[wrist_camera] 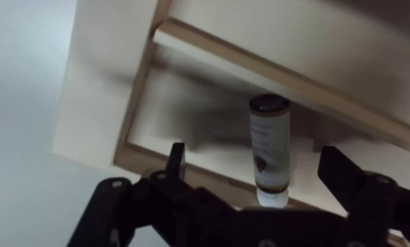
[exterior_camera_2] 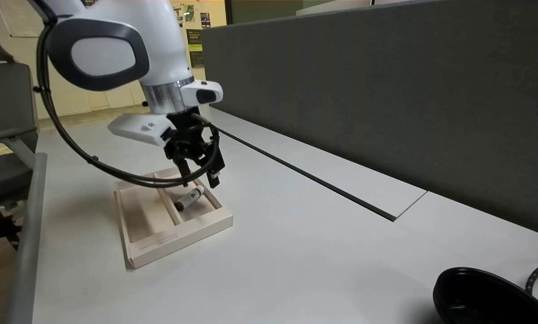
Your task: Pick the object and put it in the upper segment of the box
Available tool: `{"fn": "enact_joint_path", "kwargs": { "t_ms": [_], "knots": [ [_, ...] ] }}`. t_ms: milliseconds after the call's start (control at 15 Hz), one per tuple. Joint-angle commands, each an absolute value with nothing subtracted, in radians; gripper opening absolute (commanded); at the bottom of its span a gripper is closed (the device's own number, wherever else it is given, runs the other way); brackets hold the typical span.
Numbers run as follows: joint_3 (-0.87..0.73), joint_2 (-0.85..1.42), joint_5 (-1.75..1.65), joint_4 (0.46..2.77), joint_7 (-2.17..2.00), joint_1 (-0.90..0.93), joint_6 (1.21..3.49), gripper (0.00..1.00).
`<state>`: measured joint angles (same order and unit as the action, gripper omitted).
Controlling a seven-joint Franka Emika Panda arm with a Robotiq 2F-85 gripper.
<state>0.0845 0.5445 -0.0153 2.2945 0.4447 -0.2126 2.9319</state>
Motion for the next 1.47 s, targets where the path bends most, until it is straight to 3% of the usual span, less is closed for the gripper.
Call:
{"fn": "enact_joint_path", "kwargs": {
  "t_ms": [0, 67, 133, 267, 1400],
  "knots": [
    [0.022, 0.309, -0.063, 2.319, 0.353, -0.169, 2.737, 1.00],
    [0.002, 0.317, -0.071, 2.309, 0.331, -0.155, 2.683, 1.00],
    [0.041, 0.395, -0.042, 2.289, 0.396, -0.186, 2.770, 1.00],
    [0.012, 0.333, -0.042, 2.296, 0.375, -0.162, 2.686, 1.00],
    [0.011, 0.333, -0.043, 2.296, 0.374, -0.162, 2.686, 1.00]
  ]
}}
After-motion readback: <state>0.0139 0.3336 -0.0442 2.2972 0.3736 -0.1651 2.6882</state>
